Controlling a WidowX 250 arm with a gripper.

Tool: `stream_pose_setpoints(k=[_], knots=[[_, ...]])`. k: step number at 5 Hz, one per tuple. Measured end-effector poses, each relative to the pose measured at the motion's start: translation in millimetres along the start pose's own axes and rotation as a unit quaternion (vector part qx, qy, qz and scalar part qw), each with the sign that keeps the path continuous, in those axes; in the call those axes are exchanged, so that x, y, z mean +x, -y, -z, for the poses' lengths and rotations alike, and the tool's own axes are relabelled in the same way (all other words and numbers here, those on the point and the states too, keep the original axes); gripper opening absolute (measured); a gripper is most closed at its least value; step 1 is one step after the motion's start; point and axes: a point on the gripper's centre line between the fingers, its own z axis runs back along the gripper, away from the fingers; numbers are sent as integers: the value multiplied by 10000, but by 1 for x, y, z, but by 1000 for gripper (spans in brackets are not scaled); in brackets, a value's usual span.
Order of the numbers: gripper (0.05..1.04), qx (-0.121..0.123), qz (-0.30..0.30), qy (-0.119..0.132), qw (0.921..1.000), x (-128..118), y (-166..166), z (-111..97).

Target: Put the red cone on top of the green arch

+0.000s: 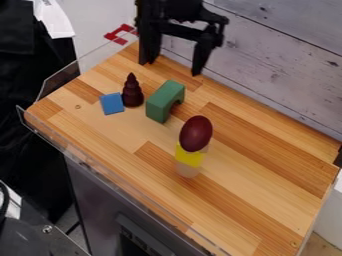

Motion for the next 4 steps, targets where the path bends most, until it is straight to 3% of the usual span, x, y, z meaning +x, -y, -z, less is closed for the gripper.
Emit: stream_pose_setpoints(k=[3, 4], knots=[[1001, 17, -270, -36, 9996, 25, -34, 22], [1001, 21, -355, -165, 9992, 27, -44, 31]])
